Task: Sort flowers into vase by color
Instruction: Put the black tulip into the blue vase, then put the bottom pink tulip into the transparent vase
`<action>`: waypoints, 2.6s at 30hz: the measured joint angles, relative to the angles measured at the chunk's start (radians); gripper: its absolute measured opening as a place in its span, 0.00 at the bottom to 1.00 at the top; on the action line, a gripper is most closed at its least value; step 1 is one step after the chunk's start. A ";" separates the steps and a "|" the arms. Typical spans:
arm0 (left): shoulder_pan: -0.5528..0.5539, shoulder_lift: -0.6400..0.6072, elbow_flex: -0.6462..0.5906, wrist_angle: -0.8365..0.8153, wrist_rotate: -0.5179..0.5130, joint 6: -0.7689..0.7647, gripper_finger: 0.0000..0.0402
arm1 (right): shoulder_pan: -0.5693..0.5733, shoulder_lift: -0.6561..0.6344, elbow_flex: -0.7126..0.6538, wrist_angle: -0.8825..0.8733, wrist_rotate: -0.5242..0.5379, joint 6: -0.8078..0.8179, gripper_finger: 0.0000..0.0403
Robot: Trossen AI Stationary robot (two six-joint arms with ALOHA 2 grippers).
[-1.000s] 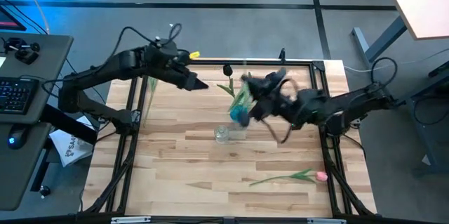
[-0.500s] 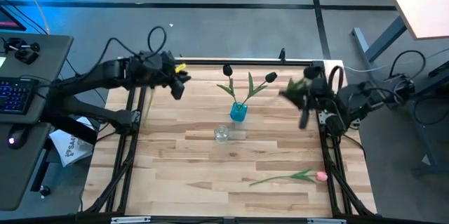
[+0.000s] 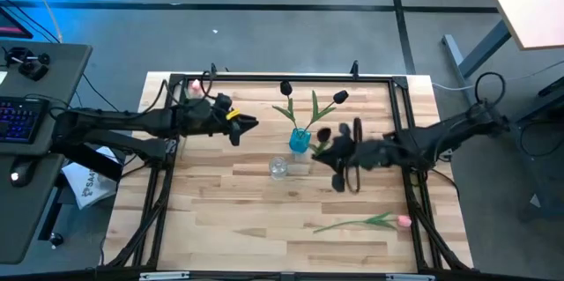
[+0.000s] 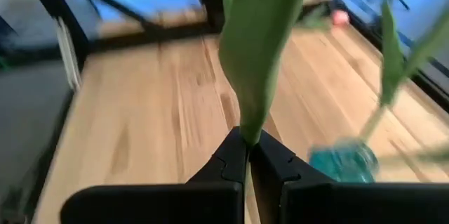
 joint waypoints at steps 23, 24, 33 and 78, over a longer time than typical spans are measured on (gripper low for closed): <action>-0.024 -0.303 0.060 -0.018 -0.130 0.256 0.24 | -0.317 0.003 0.035 0.078 -0.088 -0.220 0.00; -0.024 -0.304 0.060 -0.021 -0.136 0.257 0.24 | -0.321 0.006 0.035 0.070 -0.101 -0.220 0.00; -0.024 -0.302 0.060 -0.072 -0.142 0.240 0.24 | -0.327 0.085 0.035 0.082 -0.108 -0.211 0.01; -0.022 -0.163 0.058 -0.209 -0.160 0.194 0.24 | 0.176 -0.063 -0.296 -0.205 -0.609 0.782 0.74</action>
